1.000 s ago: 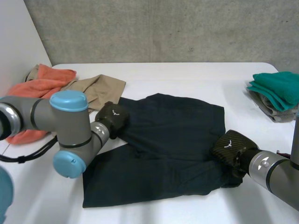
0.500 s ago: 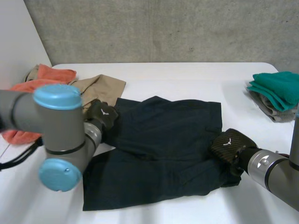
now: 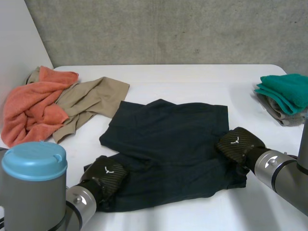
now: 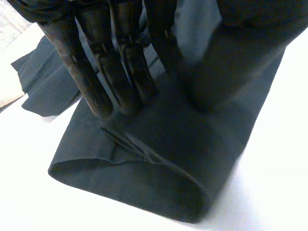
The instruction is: Fold the laundry.
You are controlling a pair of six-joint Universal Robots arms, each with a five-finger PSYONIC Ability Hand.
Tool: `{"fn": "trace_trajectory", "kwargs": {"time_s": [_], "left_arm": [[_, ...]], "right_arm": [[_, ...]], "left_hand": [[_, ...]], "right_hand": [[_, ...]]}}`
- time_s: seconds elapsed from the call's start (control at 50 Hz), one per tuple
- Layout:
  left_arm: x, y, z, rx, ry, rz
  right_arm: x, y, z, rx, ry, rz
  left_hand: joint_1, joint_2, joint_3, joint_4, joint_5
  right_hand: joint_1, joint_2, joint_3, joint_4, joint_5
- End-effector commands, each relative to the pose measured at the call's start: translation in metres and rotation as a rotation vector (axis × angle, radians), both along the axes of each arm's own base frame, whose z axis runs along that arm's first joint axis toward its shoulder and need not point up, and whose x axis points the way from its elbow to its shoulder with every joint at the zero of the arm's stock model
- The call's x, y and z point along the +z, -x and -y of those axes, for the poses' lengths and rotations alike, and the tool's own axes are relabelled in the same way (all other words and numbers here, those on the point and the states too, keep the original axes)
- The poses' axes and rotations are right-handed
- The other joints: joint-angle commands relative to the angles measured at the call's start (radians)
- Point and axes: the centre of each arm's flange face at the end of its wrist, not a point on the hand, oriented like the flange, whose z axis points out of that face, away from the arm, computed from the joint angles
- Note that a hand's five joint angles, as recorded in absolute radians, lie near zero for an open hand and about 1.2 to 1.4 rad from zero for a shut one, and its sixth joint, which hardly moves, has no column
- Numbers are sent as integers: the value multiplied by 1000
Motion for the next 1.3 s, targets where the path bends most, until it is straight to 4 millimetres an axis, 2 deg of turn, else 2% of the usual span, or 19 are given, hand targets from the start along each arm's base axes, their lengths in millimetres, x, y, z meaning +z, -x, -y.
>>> {"fn": "trace_trajectory", "kwargs": {"time_s": [0.02, 0.12, 0.22, 0.24, 0.26, 0.34, 0.44, 0.56, 0.7, 0.86, 0.92, 0.96, 0.98, 1.02, 1.04, 1.14, 1.18, 1.24, 1.3], "left_arm": [[30, 1, 5, 42, 117, -46], [73, -9, -17, 49, 239, -116], [60, -27, -57, -3, 89, 0], [57, -30, -65, -16, 49, 30], [51, -35, -80, -46, -27, 89], [50, -38, -98, -96, -98, 149], [66, -13, -67, -73, 59, 17], [76, 22, -13, -27, 248, -131], [59, 52, 74, 37, 405, -131], [44, 84, 163, 57, 650, -87], [26, 96, 189, 63, 707, -63], [14, 104, 197, 58, 727, -58], [11, 106, 198, 57, 732, -59], [9, 109, 202, 60, 743, -64], [10, 110, 203, 62, 758, -75], [24, 115, 200, 91, 803, -139], [50, 112, 187, 107, 817, -172], [70, 106, 169, 105, 813, -199], [83, 97, 146, 95, 793, -218]], "right_arm": [[8, 2, 1, -7, 26, -5], [27, 5, -14, 20, 38, -29], [30, 17, -50, 132, -76, -198], [27, 21, -66, 192, -135, -270], [26, 23, -72, 218, -162, -298], [29, 20, -75, 270, -148, -312], [38, 12, -49, 180, -51, -201], [20, -3, 4, 83, 5, -86], [24, -13, 57, -29, 199, -33], [-3, -43, 117, -28, 405, 4], [-20, -53, 140, -16, 474, 6], [-30, -58, 154, -19, 534, -1], [-33, -59, 159, -22, 553, -1], [-34, -63, 170, -38, 608, 6], [-33, -64, 173, -45, 624, 13], [-16, -59, 176, -131, 629, 71], [-2, -53, 164, -156, 573, 104], [30, -40, 136, -180, 442, 158], [43, -30, 98, -173, 232, 196]], "left_hand": [[301, 321, 327, 322, 331], [301, 321, 327, 322, 331], [301, 321, 327, 322, 331], [301, 321, 327, 322, 331], [301, 321, 327, 322, 331], [301, 321, 327, 322, 331], [301, 321, 327, 322, 331], [301, 321, 327, 322, 331], [301, 321, 327, 322, 331], [301, 321, 327, 322, 331], [301, 321, 327, 322, 331], [301, 321, 327, 322, 331], [226, 246, 252, 246, 255], [-444, -424, -417, -423, -414], [-921, -901, -894, -900, -891], [-917, -897, -891, -896, -887], [-917, -897, -891, -896, -887], [-917, -897, -891, -896, -887], [-917, -897, -891, -896, -887]], "right_hand": [[293, 225, 206, 198, 218], [293, 225, 206, 198, 218], [293, 225, 206, 198, 218], [293, 225, 206, 198, 218], [293, 225, 206, 198, 218], [293, 225, 206, 198, 218], [293, 225, 206, 198, 218], [293, 225, 206, 198, 218], [293, 225, 206, 198, 218], [293, 225, 206, 198, 218], [293, 225, 206, 198, 218], [198, 130, 111, 103, 123], [-97, -165, -183, -191, -171], [-929, -997, -1016, -1024, -1003], [-929, -997, -1016, -1024, -1003], [-929, -997, -1016, -1024, -1003], [-929, -997, -1016, -1024, -1003], [-929, -997, -1016, -1024, -1003], [-907, -976, -994, -1002, -982]]}}
